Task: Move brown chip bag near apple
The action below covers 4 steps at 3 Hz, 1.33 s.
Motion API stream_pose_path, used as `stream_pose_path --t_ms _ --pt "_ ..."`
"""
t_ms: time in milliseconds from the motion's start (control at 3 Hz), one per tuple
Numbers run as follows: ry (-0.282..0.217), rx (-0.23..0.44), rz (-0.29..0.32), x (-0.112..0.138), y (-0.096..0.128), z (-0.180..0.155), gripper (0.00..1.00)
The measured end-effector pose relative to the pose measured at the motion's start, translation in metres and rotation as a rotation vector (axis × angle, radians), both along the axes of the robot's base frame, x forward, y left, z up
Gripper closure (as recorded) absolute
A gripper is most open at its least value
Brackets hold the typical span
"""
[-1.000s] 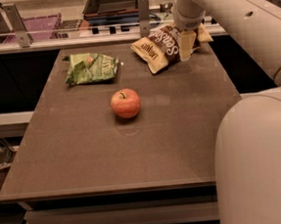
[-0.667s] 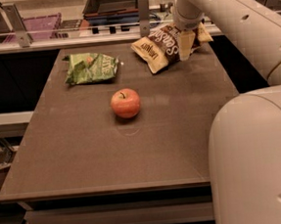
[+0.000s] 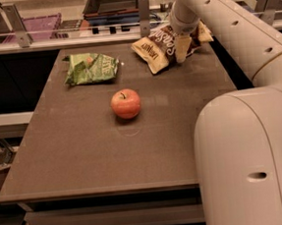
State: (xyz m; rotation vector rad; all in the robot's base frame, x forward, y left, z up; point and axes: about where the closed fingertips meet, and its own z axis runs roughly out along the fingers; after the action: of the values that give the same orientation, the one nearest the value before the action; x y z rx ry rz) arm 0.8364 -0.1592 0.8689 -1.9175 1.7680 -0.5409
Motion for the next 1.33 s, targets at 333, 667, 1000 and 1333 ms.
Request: stream_pose_path --t_ms 333,667,1000,1333 --pt "0.024 0.004 0.021 0.003 0.003 -0.008 0.24" --pt "0.047 0.004 0.037 0.004 0.006 -0.015 0.48" --pt "0.059 0.014 0.047 0.003 0.007 -0.019 0.71" --pt "0.063 0.013 0.048 0.004 0.009 -0.022 0.94"
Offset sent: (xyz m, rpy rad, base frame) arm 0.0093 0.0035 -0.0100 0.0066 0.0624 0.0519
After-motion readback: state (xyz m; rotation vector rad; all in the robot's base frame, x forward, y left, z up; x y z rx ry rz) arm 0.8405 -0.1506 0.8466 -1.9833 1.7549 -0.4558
